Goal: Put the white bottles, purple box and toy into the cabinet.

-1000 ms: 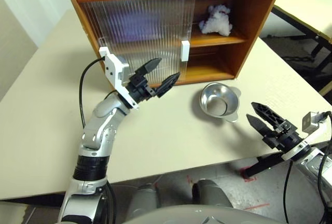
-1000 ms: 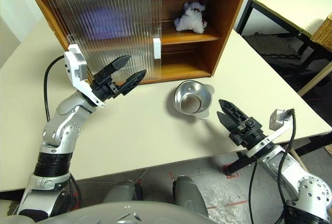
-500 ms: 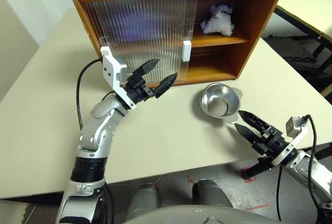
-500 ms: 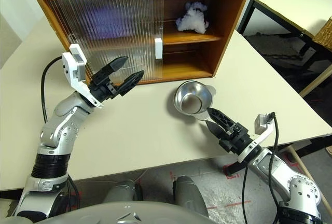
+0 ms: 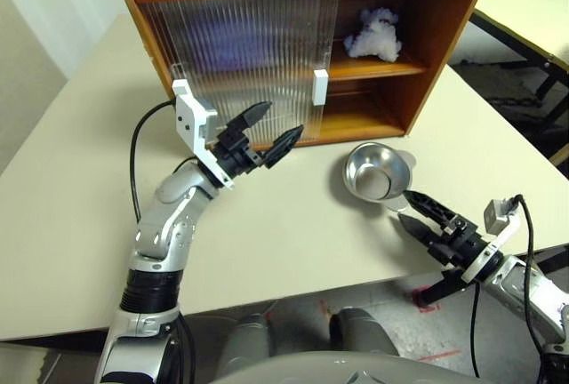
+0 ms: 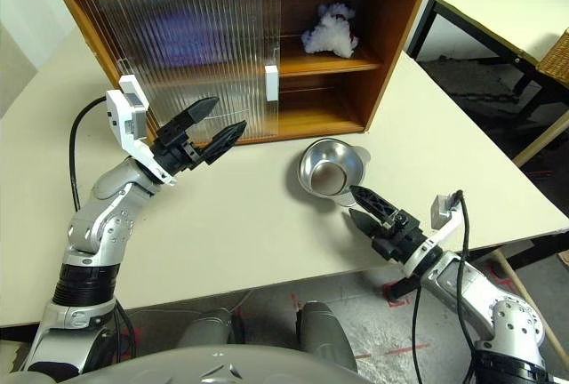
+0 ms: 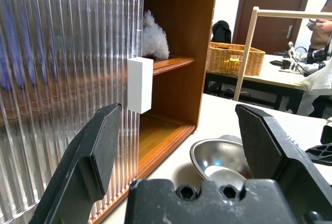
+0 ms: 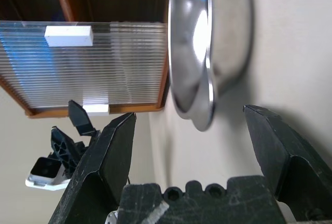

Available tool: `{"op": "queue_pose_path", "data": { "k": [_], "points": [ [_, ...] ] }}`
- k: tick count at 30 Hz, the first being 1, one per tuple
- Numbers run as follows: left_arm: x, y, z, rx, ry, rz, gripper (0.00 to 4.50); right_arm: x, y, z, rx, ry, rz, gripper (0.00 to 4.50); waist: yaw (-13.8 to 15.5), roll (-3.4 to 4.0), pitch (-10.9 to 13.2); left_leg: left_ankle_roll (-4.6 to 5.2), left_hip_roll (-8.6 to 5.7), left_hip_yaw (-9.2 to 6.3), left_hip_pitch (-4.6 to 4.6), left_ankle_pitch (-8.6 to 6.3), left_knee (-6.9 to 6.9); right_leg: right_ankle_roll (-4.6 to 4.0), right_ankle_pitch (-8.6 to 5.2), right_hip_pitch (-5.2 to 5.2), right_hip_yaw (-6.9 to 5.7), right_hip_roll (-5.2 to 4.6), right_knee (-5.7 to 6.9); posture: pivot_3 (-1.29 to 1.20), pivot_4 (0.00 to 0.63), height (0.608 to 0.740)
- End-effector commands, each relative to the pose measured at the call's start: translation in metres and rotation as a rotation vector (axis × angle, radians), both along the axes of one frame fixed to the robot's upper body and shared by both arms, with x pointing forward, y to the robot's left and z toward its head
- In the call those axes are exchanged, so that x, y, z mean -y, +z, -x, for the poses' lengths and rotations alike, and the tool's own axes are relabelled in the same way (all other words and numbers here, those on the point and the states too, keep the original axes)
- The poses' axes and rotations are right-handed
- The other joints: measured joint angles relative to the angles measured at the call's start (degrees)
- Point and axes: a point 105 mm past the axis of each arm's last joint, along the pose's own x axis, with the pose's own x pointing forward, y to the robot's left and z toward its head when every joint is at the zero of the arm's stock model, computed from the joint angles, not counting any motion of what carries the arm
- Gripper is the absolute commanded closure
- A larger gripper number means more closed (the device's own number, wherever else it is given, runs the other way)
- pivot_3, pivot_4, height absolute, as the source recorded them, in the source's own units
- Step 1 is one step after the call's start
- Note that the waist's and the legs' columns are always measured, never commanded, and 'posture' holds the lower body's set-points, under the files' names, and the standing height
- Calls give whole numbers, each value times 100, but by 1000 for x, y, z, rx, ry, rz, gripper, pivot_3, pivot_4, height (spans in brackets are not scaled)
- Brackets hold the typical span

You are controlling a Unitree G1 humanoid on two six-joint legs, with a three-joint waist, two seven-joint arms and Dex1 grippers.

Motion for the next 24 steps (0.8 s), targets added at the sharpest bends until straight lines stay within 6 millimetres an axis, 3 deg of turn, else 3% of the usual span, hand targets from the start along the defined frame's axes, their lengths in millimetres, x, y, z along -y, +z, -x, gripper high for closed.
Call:
{"op": "queue_pose_path", "data": {
  "k": [1,13,17,24],
  "points": [
    [-1,3,2,9,3,-6,0,4,-4,-3,-9,-8,10,9,5,0,0,0,0,0,0,0,0,0,0,0,0,0,0,38,0,740],
    [0,4,2,12,11,-2,0,20,-16,-9,-7,-23,26,9,9,0,0,3,-1,-1,-1,1,0,5,3,1,0,1,-2,48,0,740],
    [0,4,2,13,10,-2,0,19,-16,-10,-4,-21,27,899,14,0,0,3,-2,0,-1,1,1,7,4,1,0,0,-2,49,0,740],
    [-3,4,3,14,21,-4,0,12,-13,-13,2,-8,34,3634,7,-7,-3,3,-1,-1,-1,1,0,7,4,1,0,1,-2,63,0,740]
  ]
}}
